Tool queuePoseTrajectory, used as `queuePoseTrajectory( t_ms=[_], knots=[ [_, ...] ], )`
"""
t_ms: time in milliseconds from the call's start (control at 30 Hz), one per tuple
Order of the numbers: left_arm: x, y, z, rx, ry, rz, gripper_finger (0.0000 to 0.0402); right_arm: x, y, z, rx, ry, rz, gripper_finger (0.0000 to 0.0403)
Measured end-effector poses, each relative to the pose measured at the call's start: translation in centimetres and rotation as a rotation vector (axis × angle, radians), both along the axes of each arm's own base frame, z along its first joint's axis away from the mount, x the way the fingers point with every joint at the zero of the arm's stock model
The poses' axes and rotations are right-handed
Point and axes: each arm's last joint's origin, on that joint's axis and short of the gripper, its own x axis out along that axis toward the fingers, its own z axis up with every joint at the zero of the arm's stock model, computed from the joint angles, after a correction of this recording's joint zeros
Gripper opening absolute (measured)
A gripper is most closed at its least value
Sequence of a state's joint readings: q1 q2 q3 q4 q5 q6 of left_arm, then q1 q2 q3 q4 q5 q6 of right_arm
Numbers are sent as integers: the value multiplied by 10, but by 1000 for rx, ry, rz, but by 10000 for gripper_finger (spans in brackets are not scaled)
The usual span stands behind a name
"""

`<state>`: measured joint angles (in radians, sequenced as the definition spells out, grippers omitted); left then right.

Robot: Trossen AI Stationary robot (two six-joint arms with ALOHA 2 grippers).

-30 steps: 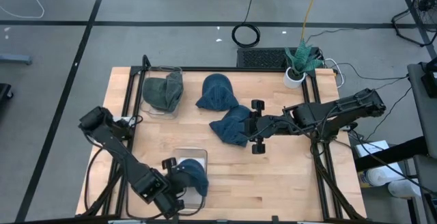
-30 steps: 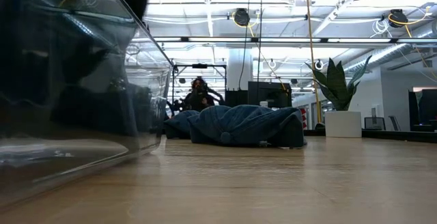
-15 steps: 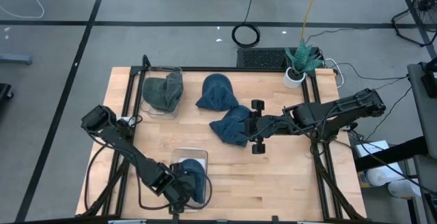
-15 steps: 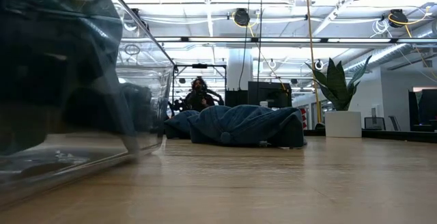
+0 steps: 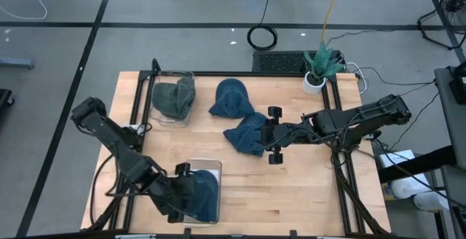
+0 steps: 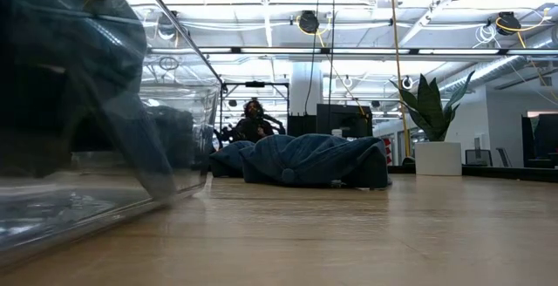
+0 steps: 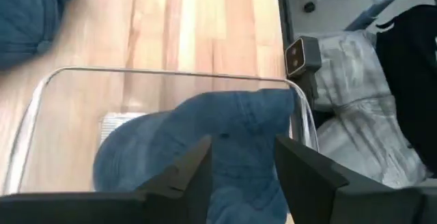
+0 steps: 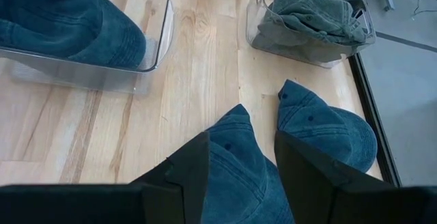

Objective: Pick & Place hat
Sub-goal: Put the bottom blue cap into the bottom transparent bin

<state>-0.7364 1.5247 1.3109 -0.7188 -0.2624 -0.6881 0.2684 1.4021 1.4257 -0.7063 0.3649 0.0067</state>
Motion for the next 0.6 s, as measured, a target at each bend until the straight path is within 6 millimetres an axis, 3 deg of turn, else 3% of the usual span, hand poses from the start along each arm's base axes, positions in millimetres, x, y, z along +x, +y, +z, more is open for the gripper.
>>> queuePoseTrajectory(
  t_ms=[200,333,600],
  knots=[
    [-7,7,-10,18,123,118,167,0,0,0,0,1,0,155],
    [-5,11,-32,72,173,174,145,0,0,0,0,0,0,155],
    [-2,19,-75,-21,321,273,103,0,0,0,1,-3,0,155]
  ],
)
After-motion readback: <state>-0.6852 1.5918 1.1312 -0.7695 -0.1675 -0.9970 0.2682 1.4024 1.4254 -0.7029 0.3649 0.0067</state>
